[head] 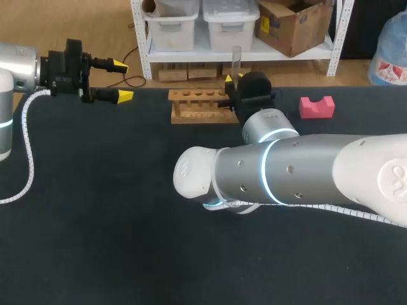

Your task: Grasp the test tube, adjust it, and insert it.

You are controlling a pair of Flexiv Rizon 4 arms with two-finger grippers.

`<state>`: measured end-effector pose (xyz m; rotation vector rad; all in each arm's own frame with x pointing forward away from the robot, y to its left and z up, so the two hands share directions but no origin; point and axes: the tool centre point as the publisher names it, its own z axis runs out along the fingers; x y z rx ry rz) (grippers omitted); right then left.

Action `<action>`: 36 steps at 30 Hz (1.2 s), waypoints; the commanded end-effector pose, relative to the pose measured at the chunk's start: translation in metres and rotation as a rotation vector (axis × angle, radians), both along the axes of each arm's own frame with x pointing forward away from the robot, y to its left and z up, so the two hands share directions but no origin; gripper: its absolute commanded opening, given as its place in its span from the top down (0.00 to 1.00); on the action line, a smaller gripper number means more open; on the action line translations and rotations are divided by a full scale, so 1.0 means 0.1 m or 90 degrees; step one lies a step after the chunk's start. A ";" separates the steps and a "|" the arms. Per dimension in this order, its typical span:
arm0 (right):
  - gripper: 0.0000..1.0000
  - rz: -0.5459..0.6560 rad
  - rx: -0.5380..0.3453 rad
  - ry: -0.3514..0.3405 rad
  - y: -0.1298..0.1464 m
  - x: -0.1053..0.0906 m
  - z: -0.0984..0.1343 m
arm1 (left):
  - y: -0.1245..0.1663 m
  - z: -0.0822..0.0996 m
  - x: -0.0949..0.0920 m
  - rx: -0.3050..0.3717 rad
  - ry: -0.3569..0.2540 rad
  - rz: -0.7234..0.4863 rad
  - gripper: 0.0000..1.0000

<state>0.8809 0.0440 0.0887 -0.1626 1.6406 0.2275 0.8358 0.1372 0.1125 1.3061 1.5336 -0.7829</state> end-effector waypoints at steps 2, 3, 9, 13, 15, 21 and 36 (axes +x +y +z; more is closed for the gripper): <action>0.55 0.004 -0.003 0.001 0.01 -0.01 0.04 | 0.01 -0.01 -0.01 -0.001 -0.002 0.000 0.00; 0.50 0.005 -0.004 0.001 0.01 -0.02 0.04 | 0.01 -0.01 -0.01 -0.001 -0.002 0.000 0.00; 0.00 0.019 -0.005 0.004 0.02 -0.05 0.08 | 0.01 -0.01 -0.01 -0.001 -0.002 0.000 0.00; 0.00 0.056 0.000 0.016 -0.03 -0.11 0.12 | 0.01 -0.01 -0.01 -0.001 -0.002 0.000 0.00; 0.00 0.081 -0.002 0.024 -0.07 -0.16 0.15 | 0.01 -0.01 -0.01 -0.001 -0.002 0.000 0.00; 0.00 0.160 -0.010 0.058 -0.19 -0.33 0.22 | 0.01 -0.01 -0.01 -0.001 -0.002 0.000 0.00; 0.00 0.389 0.050 0.129 -0.53 -0.73 0.41 | 0.01 -0.01 -0.01 -0.001 -0.002 0.000 0.00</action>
